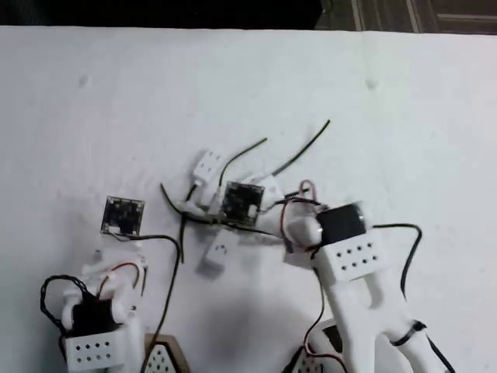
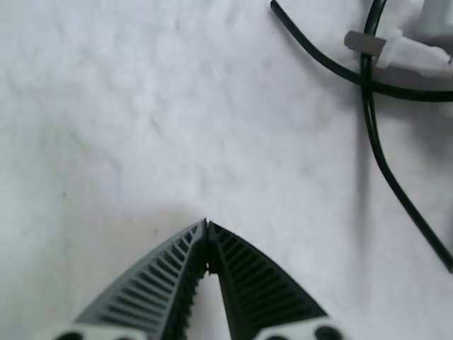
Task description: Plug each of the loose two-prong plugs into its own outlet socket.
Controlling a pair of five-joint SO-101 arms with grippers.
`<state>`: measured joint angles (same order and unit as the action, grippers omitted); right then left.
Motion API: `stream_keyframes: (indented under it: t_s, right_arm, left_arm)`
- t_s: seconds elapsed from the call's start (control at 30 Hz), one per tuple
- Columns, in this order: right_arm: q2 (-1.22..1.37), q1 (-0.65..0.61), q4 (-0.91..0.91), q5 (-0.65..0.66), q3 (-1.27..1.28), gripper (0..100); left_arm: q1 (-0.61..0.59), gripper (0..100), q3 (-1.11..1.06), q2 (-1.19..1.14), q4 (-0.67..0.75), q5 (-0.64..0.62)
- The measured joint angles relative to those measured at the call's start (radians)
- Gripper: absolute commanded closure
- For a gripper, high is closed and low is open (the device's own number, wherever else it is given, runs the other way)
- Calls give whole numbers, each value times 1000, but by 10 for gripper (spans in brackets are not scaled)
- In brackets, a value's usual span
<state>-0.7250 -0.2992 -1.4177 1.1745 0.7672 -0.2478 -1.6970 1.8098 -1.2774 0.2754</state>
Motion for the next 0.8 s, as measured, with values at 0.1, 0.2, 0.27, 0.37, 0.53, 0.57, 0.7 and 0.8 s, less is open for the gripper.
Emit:
stream_keyframes:
  t_s: [0.1,0.2,0.27,0.37,0.53,0.57,0.7,0.8]
  right_arm:
    - [0,75,26,219,0,981]
    - [0,130,115,351,0,978]
    - [3,157,192,373,0,974]
    - [61,172,316,364,12,892]
    - [212,218,552,157,14,703]
    - [233,227,594,107,14,697]
    - [259,235,694,-63,14,697]
    - [258,235,713,-192,14,697]
  left_arm:
    - [0,976,0,0,0,0]
    - [0,976,0,0,0,0]
    - [0,976,0,0,0,0]
    - [0,976,0,0,0,0]
    - [0,976,0,0,0,0]
    - [0,976,0,0,0,0]
    - [0,976,0,0,0,0]
    - [0,976,0,0,0,0]
